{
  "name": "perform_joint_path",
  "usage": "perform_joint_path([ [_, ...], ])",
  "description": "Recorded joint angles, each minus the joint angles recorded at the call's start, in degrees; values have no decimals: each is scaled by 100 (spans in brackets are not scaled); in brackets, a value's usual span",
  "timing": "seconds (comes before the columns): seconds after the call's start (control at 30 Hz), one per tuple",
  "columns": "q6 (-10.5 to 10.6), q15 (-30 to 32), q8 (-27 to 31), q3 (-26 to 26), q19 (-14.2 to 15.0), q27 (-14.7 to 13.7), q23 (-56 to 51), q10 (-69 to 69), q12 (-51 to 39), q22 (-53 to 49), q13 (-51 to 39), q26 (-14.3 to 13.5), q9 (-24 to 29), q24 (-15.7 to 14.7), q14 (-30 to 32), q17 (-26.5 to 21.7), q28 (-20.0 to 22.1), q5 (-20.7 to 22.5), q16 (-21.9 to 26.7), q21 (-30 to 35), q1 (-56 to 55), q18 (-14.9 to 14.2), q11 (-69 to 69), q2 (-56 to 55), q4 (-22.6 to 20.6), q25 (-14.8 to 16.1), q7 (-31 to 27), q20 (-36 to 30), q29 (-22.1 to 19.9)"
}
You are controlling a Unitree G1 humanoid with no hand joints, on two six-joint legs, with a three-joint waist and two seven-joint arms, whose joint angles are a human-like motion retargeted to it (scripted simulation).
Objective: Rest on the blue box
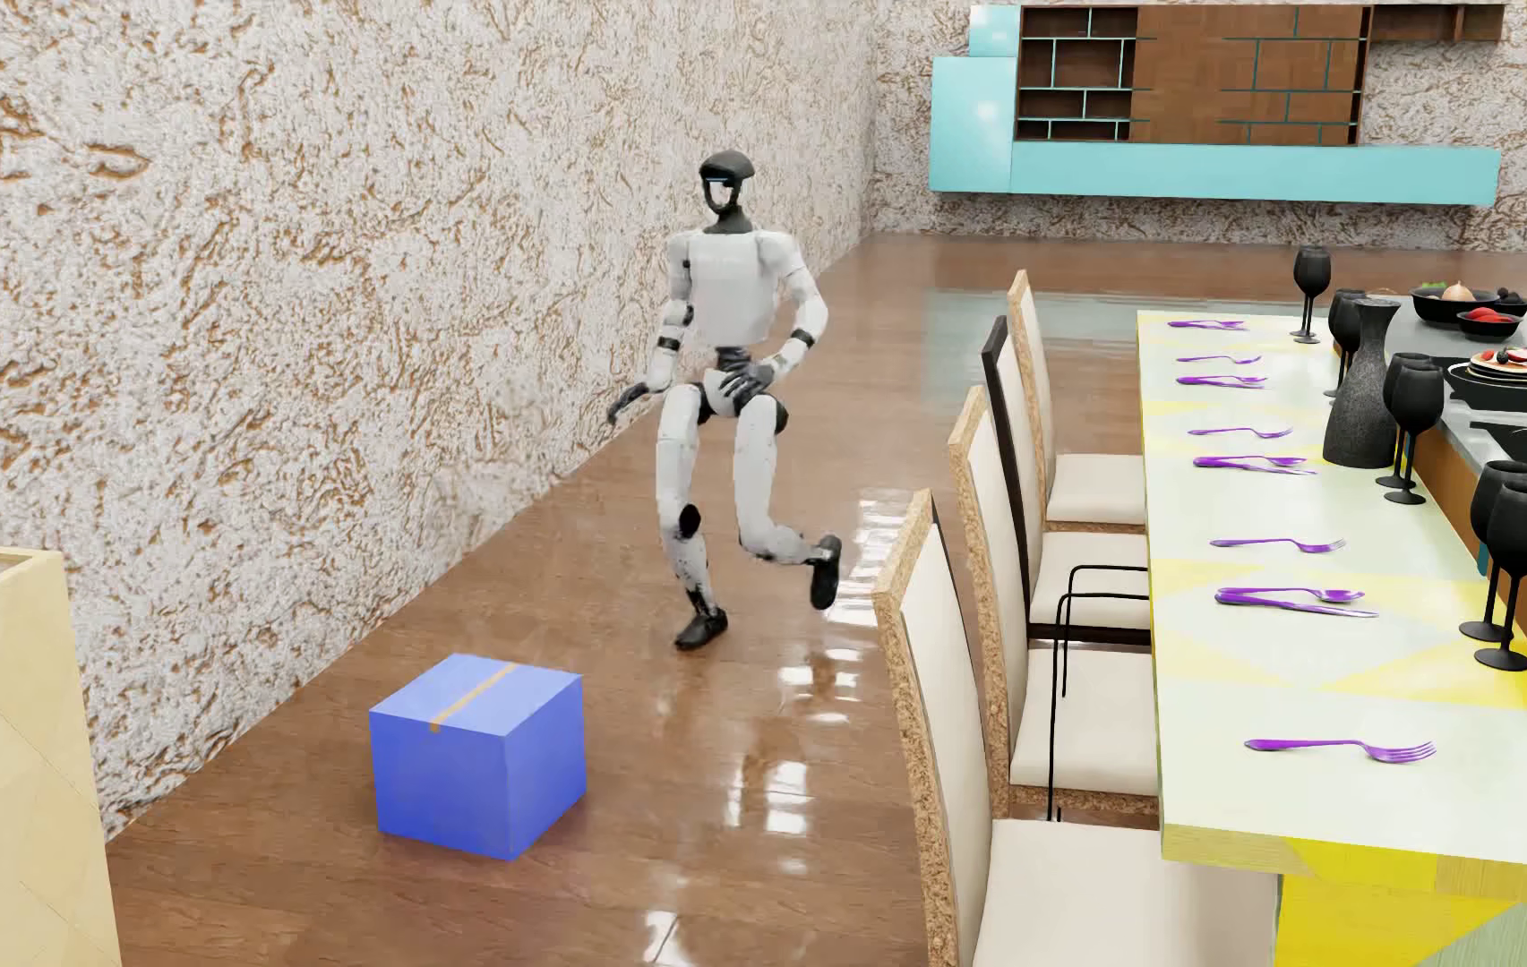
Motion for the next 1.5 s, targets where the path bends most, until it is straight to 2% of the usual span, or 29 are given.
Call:
perform_joint_path([
  [0.03,-5,-99,346,95,-81,94,-716,108,44,86,-119,32,139,-78,-153,12,-186,127,-61,34,-589,63,-162,357,-75,259,-114,-27,453],
  [0.07,-65,-307,477,213,-101,-70,-1092,-180,164,169,-159,65,154,-257,-238,-15,-135,190,-123,211,-1068,103,-285,692,-148,196,-185,80,553],
  [0.1,-101,-511,667,280,-112,-227,-1438,-747,202,194,-335,133,206,-307,-408,-109,13,205,-167,158,-1399,187,-440,1065,-280,-27,-323,216,1199],
  [0.13,-135,-718,773,393,107,-281,-1660,-1579,257,158,-388,23,253,-221,-408,-178,193,49,-205,204,-1593,165,-455,1316,-399,-351,-466,330,1396],
  [0.17,-118,-786,992,475,250,-392,-1915,-2751,262,75,-545,351,331,-133,-119,-259,250,-64,-283,357,-1652,110,-490,1473,-372,-498,-668,502,1764],
  [0.2,-108,-950,1112,553,539,-445,-2212,-3927,320,-15,-632,344,348,108,312,-389,238,-281,-266,469,-1709,19,-72,1348,-307,-588,-878,650,2077],
  [0.23,138,-1071,1265,377,817,-433,-2282,-5201,567,-249,-647,554,295,262,961,-480,76,-360,-341,1100,-1678,-14,430,1070,-98,-511,-1116,1079,1613],
  [0.27,200,-1101,1381,332,1073,-614,-2522,-6062,789,-325,-631,618,436,379,1633,-460,135,-486,-289,1253,-1410,14,693,1036,210,-591,-1256,1270,1798],
  [0.33,336,-1100,1983,335,1413,-506,-2824,-5768,1009,-267,-565,566,889,404,1518,-478,107,-690,-138,1409,-1138,-1019,1399,710,653,-360,-1381,1460,848],
  [0.37,568,-1026,1965,347,1619,-435,-2903,-5281,1035,-152,-345,459,934,599,921,-641,-309,-1037,-80,878,-1122,-1214,1547,632,500,-448,-1317,1173,672],
  [0.4,604,-909,1877,110,1308,-345,-2855,-4924,1019,180,-273,361,988,575,328,-654,-470,-1198,81,663,-1094,-664,2053,238,288,-500,-651,1005,538],
  [0.43,564,-774,2001,108,560,83,-2400,-4270,674,669,-374,332,1074,639,87,-522,-866,-1168,332,409,-1458,-502,2737,-293,-12,-356,-747,437,219],
  [0.47,484,-1050,2082,160,184,493,-2098,-3913,140,1307,-536,347,1417,788,-362,-412,-701,-1161,489,199,-1491,-492,3194,-378,-351,-184,-957,-329,-409],
  [0.53,413,-1065,1705,147,828,468,-1949,-4013,-273,1983,-443,740,1609,788,-657,-304,-1386,-1154,525,224,-1304,14,3824,-913,-535,262,-609,-553,-574],
  [0.6,259,-1016,1050,247,859,184,-2093,-3826,-530,2156,-463,860,1819,794,-1017,-685,-1313,-1418,307,329,-1360,55,3561,-649,-603,32,-375,-112,-18],
  [0.67,256,-864,92,525,529,50,-2311,-3111,-953,2548,-807,848,2035,864,-1496,-1457,-357,-1822,-133,559,-1870,-17,2688,-352,-633,-284,-38,113,273],
  [0.73,140,-1482,173,579,-134,-35,-2340,-2015,-1217,2819,-1895,887,2381,790,-2240,-2123,-772,-1891,-580,2125,-2460,-260,2979,-1169,-94,-191,371,918,82],
  [0.77,171,-1898,512,513,28,-124,-2330,-1401,-1404,2874,-2714,801,2659,718,-2586,-2355,-1127,-1870,-792,3011,-2750,-404,3511,-1813,270,-96,478,1450,152],
  [0.8,227,-2162,827,503,9,-184,-2283,-632,-1519,2880,-3568,578,2913,396,-2915,-2368,-857,-1637,-1085,3659,-3211,-578,3982,-2497,765,-214,464,1797,153],
  [0.87,388,-2290,1195,254,125,52,-2542,929,-1578,2291,-5888,982,3375,-311,-3259,-2293,1131,-1323,-1311,4576,-4338,-631,5145,-3881,1195,-209,229,1833,350],
  [0.9,401,-2320,1420,123,321,13,-2558,1643,-1539,1969,-7542,918,3631,-481,-3379,-2126,1725,-1136,-1218,4958,-4740,-777,5652,-4412,1475,-184,6,1674,389],
  [1.0,408,-2396,1745,-12,585,89,-2757,3310,-1581,1031,-10477,545,4096,-134,-3721,-2137,1572,-882,-644,5114,-5588,-778,7092,-5794,1853,-265,-263,1568,448],
  [1.07,507,-2354,1919,-67,994,97,-2993,4128,-1697,399,-11743,676,4314,-159,-3841,-2229,2345,-874,-227,5166,-6025,-709,7737,-6376,1991,-337,-561,1566,361],
  [1.13,517,-2282,1985,-110,1239,63,-3302,4642,-1799,-105,-11566,617,4371,-165,-3898,-2385,2744,-881,84,5142,-6114,-569,8161,-6661,1976,-427,-675,1495,382],
  [1.27,511,-2119,2077,-64,1507,-89,-4267,5145,-1912,-981,-8165,863,4331,226,-3459,-2535,2637,-1082,293,4162,-5904,-610,8517,-6243,1923,-699,-864,1160,486],
  [1.37,579,-2178,2053,34,1592,-137,-5253,5262,-1967,-1399,-4768,897,4176,723,-2842,-2375,1778,-1364,159,2659,-5679,-853,8451,-5536,1820,-1086,-952,803,508],
  [1.43,590,-2182,1951,107,1606,-86,-6212,5323,-2037,-1845,-3771,1415,4113,1084,-2207,-2313,1921,-1461,167,1768,-6110,-749,8390,-5050,1653,-1284,-1350,446,928],
  [1.47,553,-2137,1936,146,1579,-376,-6485,5180,-2082,-2108,-3262,1143,4051,1268,-2213,-2242,1572,-1568,159,1361,-6221,-698,8376,-4882,1410,-1468,-1411,238,1194],
  [1.5,518,-2085,1891,194,1619,-304,-6723,4904,-2127,-2342,-2653,970,3993,1350,-2019,-2165,1095,-1660,101,997,-6262,-1004,8325,-4669,1169,-1623,-1455,23,1530],
])
